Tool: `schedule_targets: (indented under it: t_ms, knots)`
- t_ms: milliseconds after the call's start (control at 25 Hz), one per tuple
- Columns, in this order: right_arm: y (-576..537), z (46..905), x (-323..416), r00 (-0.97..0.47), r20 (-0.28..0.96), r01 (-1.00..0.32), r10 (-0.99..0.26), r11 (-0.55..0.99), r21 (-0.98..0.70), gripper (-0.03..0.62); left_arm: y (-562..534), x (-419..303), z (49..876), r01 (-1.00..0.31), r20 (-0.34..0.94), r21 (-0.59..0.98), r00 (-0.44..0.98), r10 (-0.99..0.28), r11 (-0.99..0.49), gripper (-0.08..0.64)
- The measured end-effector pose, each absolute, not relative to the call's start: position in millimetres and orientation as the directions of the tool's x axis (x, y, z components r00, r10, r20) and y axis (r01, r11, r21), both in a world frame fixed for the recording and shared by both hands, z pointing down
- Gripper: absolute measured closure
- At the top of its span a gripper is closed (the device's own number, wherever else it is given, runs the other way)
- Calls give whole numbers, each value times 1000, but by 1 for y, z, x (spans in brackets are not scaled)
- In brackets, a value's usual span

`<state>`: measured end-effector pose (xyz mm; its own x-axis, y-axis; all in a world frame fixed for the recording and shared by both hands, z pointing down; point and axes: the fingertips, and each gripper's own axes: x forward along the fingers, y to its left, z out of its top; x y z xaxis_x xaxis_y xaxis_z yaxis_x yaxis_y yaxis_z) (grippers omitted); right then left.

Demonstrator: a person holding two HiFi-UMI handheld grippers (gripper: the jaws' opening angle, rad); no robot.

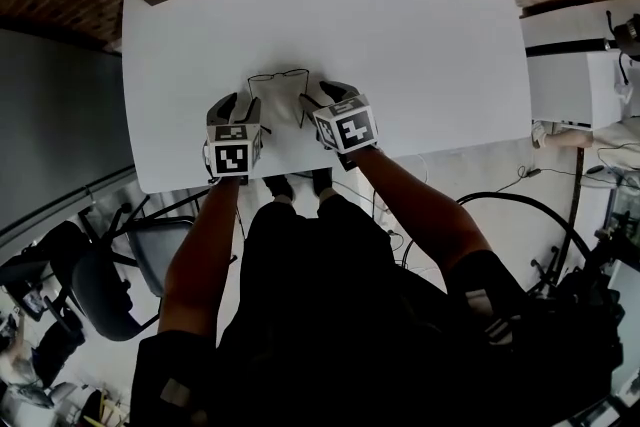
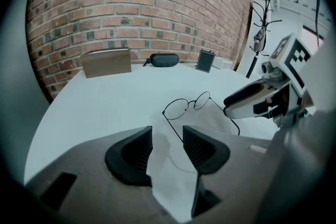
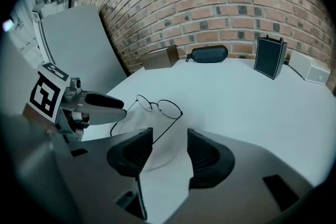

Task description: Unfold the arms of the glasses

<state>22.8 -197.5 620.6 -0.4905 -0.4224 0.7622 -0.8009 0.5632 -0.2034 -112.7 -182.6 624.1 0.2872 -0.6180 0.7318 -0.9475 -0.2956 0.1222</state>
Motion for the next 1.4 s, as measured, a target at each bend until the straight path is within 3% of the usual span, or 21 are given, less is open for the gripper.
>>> schedule_targets:
  t_ms: [520, 1000, 1280, 1400]
  knots:
    - [-201, 616, 29, -492, 753, -799, -437, 570, -191, 407, -188, -112, 608, -931, 637, 190, 358, -683, -310, 375]
    - [-191, 534, 13, -580, 625, -747, -523, 647, -151, 416, -164, -117, 550, -910, 508, 289, 409, -758, -298, 377]
    - [-178, 486, 7, -641, 538, -708, -548, 692, -139, 536, -146, -114, 496, -884, 396, 348, 439, -806, -311, 526]
    - [-170, 470, 5, -667, 507, -690, -545, 709, -145, 559, -138, -114, 471, -874, 339, 371, 442, -831, -314, 548]
